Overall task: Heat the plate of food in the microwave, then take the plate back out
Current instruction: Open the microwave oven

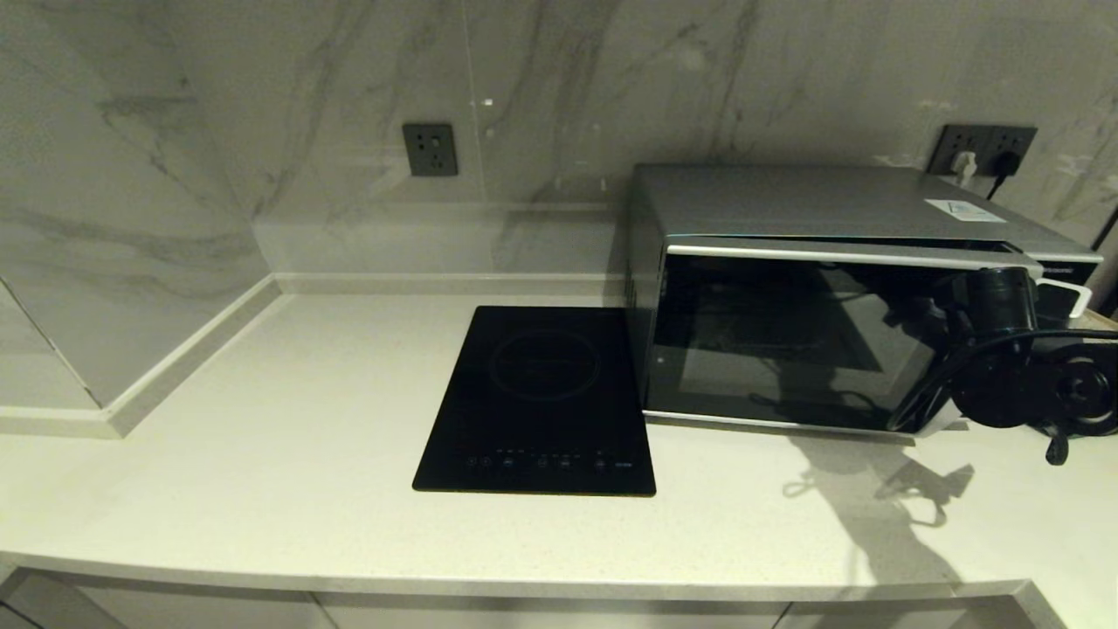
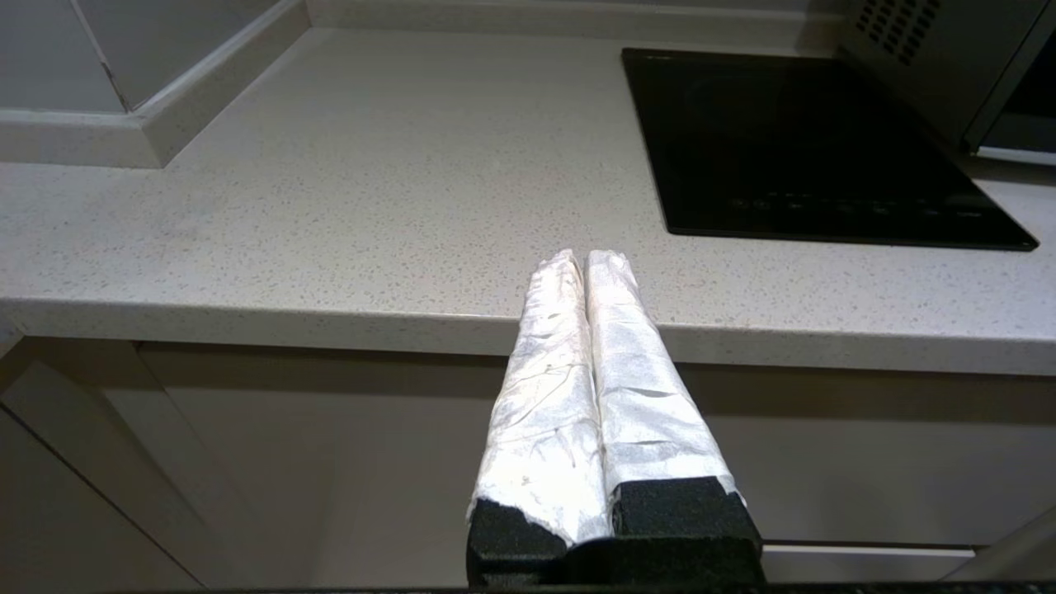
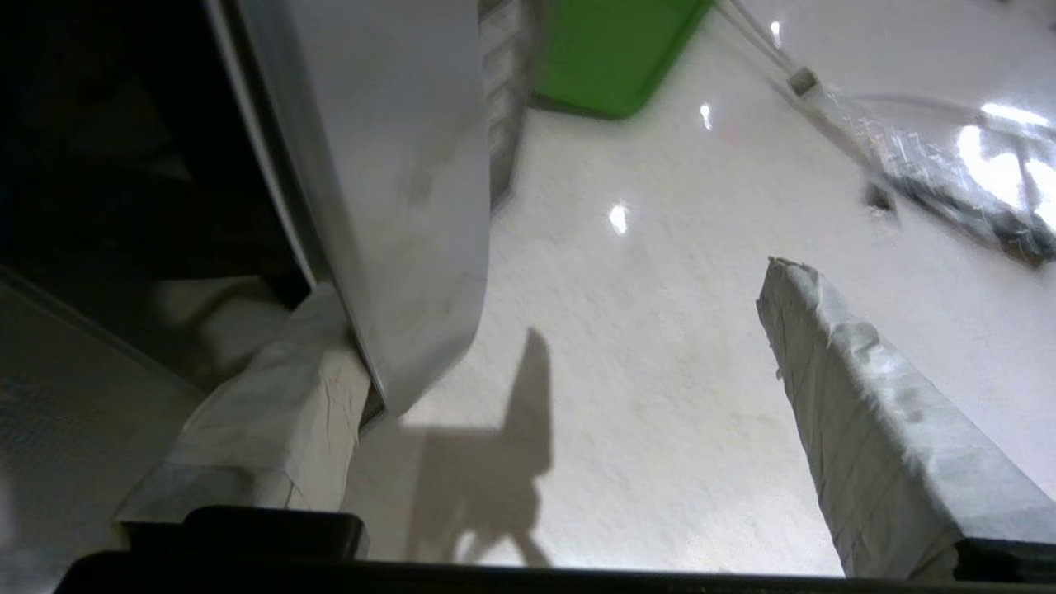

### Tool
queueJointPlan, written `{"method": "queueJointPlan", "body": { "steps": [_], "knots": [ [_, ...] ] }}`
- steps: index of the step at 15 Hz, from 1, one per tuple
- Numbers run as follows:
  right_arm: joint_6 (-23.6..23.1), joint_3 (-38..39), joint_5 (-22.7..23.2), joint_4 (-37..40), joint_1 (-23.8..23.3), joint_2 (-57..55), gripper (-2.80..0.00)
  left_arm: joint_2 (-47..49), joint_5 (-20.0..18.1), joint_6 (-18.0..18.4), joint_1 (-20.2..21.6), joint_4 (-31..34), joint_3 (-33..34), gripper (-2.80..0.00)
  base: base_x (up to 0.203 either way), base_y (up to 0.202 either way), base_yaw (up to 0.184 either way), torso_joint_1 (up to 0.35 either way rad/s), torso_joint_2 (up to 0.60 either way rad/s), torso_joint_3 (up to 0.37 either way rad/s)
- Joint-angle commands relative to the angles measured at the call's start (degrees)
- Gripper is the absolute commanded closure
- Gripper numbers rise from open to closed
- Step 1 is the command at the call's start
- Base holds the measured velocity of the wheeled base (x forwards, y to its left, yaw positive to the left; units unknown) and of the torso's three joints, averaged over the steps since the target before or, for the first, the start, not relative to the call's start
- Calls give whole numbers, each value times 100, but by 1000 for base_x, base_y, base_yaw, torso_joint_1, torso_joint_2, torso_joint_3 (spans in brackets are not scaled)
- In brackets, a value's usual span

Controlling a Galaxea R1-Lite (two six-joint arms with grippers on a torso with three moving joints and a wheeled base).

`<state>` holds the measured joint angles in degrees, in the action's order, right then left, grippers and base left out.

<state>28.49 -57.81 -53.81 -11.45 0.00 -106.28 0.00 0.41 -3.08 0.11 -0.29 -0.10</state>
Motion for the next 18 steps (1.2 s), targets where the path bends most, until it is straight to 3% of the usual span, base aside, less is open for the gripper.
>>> {"method": "queueJointPlan", "body": {
  "steps": [1,5,9,10,11,13,14,18],
  "knots": [
    [25,112,-16,-67,0,257,-280,0,2,1,-2,-6,1,0,0,0,0,0,0,0],
    [16,103,111,-67,222,28,-280,0,2,1,-2,-8,1,0,0,0,0,0,0,0],
    [-113,243,989,-46,733,436,-280,0,2,-8,-2,-6,1,0,0,0,0,0,0,0],
    [-201,377,1285,-39,913,696,-165,0,2,-7,-2,-6,1,0,0,0,0,0,0,0],
    [-274,517,1625,-24,1114,1011,0,0,2,-8,-2,-6,1,0,0,0,0,0,0,0],
    [-335,603,2140,292,1428,1647,0,0,2,-3,-2,-6,1,0,0,0,0,0,0,0],
    [-341,460,2402,811,1509,1913,0,0,2,-6,-2,-6,1,0,0,0,0,0,0,0],
    [-7,-885,3164,2539,1468,2291,0,0,2,-1,-2,-6,1,0,0,0,0,0,0,0]
  ]
}}
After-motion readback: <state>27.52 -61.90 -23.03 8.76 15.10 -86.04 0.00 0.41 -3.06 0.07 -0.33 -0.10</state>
